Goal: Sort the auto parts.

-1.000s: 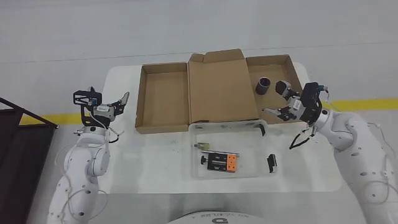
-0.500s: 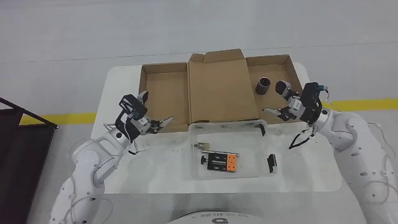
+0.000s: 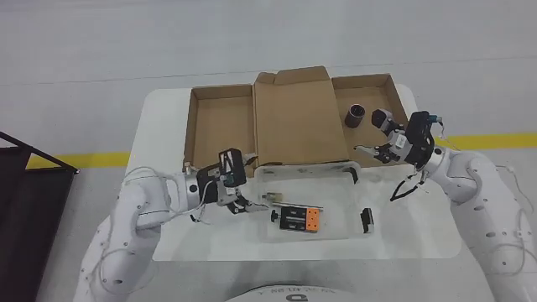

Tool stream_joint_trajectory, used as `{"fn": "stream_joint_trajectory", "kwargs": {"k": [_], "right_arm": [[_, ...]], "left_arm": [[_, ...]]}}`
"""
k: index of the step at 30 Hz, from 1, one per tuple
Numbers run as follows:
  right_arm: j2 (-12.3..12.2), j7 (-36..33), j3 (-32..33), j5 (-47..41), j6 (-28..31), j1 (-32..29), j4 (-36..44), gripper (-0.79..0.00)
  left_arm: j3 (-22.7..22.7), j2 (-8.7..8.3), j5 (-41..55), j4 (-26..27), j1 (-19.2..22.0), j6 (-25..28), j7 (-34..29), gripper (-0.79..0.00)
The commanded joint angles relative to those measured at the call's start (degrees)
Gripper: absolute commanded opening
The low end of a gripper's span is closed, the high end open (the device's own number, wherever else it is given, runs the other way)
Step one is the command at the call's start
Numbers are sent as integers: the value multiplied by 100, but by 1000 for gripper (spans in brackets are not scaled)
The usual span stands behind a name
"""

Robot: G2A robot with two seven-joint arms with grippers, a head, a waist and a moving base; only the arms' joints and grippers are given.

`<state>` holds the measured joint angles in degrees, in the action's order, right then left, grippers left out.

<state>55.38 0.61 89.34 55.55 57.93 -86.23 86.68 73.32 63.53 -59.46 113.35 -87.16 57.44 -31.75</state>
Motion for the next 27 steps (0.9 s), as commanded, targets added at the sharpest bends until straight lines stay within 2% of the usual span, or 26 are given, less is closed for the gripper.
{"fn": "stream_joint_trajectory", "kwargs": {"k": [1,5,10,15,22,27], "right_arm": [[0,0,0,0,0,0,0,0],[0,0,0,0,0,0,0,0],[0,0,0,0,0,0,0,0],[0,0,0,0,0,0,0,0],[0,0,0,0,0,0,0,0],[0,0,0,0,0,0,0,0]], "left_arm": [[-511,37,354,-138,364,-489,-539,0],[-1275,99,820,-348,945,-594,-1250,0],[-2034,200,280,-642,1372,-1053,-1667,0],[-2541,273,-657,-887,1438,-1408,-1338,0],[-2904,338,-1339,-1319,1469,-1763,-699,0],[-3061,353,-1523,-1427,1514,-1694,-563,0]]}}
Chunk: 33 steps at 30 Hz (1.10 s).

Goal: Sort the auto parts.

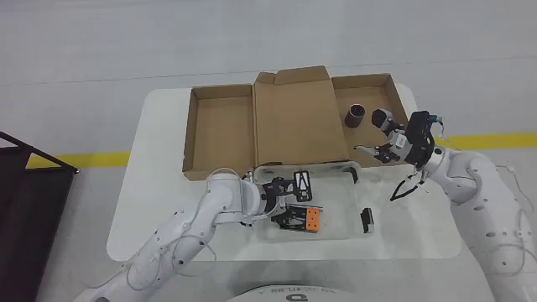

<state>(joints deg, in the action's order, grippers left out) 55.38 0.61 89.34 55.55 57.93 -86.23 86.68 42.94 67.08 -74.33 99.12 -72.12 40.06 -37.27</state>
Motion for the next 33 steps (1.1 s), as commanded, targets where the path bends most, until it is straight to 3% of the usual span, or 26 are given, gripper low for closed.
{"fn": "stream_joint_trajectory", "kwargs": {"k": [1,13,23,26,30,33], "right_arm": [[0,0,0,0,0,0,0,0],[0,0,0,0,0,0,0,0],[0,0,0,0,0,0,0,0],[0,0,0,0,0,0,0,0],[0,0,0,0,0,0,0,0],[0,0,0,0,0,0,0,0]], "left_arm": [[-47,-3,-94,-6,23,77,-23,0],[-376,13,-1309,-103,67,-268,389,0],[-259,43,-1671,-112,73,-1030,851,0],[-229,38,-1506,-112,39,-868,944,0],[-254,28,-968,-218,105,-40,769,0],[-307,37,-877,-240,152,129,619,0]]}}
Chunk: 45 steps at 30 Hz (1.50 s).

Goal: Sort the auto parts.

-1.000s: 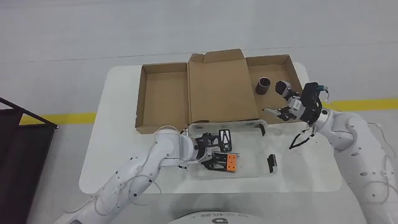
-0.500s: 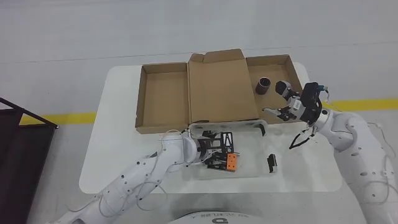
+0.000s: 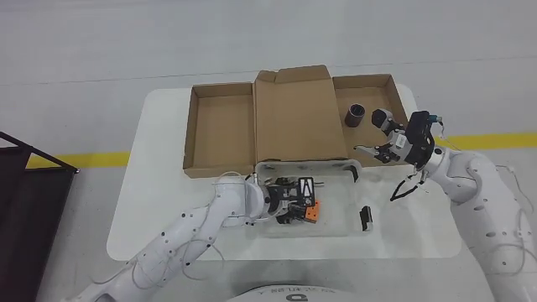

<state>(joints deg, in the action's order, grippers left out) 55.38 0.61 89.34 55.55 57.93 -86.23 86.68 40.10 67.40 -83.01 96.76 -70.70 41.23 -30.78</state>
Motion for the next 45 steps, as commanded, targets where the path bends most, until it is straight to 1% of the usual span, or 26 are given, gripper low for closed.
{"fn": "stream_joint_trajectory", "kwargs": {"k": [1,8,15,20,23,27,33,34,35,36,37,38,40,42,43,45], "right_arm": [[0,0,0,0,0,0,0,0],[0,0,0,0,0,0,0,0],[0,0,0,0,0,0,0,0],[0,0,0,0,0,0,0,0],[0,0,0,0,0,0,0,0],[0,0,0,0,0,0,0,0],[0,0,0,0,0,0,0,0],[0,0,0,0,0,0,0,0],[0,0,0,0,0,0,0,0],[0,0,0,0,0,0,0,0],[0,0,0,0,0,0,0,0],[0,0,0,0,0,0,0,0],[0,0,0,0,0,0,0,0],[0,0,0,0,0,0,0,0],[0,0,0,0,0,0,0,0],[0,0,0,0,0,0,0,0]], "left_arm": [[-51,11,-30,-13,22,14,-54,0],[-270,78,-203,-156,133,-65,46,0],[-419,139,-260,-322,249,-8,708,0],[-531,201,-452,-567,317,-272,1112,0],[-622,256,-421,-754,381,-312,1118,0],[-738,327,-270,-953,480,-183,1028,0],[-866,410,-184,-1123,577,-144,998,0],[-872,420,-174,-1145,587,-156,1007,-31],[-881,428,-173,-1162,596,-162,1012,-123],[-888,435,-173,-1178,604,-165,1019,-182],[-893,441,-182,-1191,614,-167,1030,-323],[-893,445,-184,-1207,622,-170,1044,-416],[-885,451,-195,-1227,633,-187,1066,-533],[-861,451,-196,-1231,642,-200,1097,-757],[-840,449,-185,-1223,643,-203,1121,-785],[-778,436,-148,-1179,639,-200,1163,-785]]}}
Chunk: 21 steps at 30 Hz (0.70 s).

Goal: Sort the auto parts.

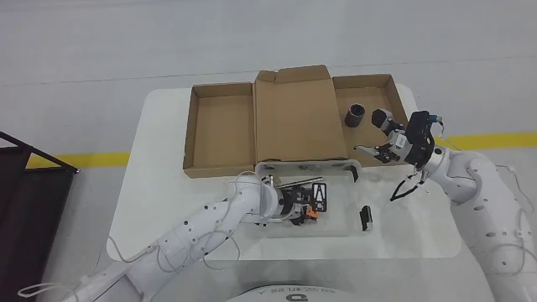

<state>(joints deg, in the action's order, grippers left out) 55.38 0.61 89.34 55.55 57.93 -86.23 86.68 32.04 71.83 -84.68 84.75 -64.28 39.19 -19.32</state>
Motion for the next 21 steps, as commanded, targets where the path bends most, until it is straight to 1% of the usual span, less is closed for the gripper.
{"fn": "stream_joint_trajectory", "kwargs": {"k": [1,5,10,16,21], "right_arm": [[0,0,0,0,0,0,0,0],[0,0,0,0,0,0,0,0],[0,0,0,0,0,0,0,0],[0,0,0,0,0,0,0,0],[0,0,0,0,0,0,0,0]], "left_arm": [[69,-18,48,63,-14,17,36,-785],[296,-98,214,368,-134,83,61,-785],[719,-260,400,933,-410,166,28,-785],[1364,-485,462,1773,-887,148,-23,-785],[2006,-677,842,2589,-1379,387,-53,-785]]}}
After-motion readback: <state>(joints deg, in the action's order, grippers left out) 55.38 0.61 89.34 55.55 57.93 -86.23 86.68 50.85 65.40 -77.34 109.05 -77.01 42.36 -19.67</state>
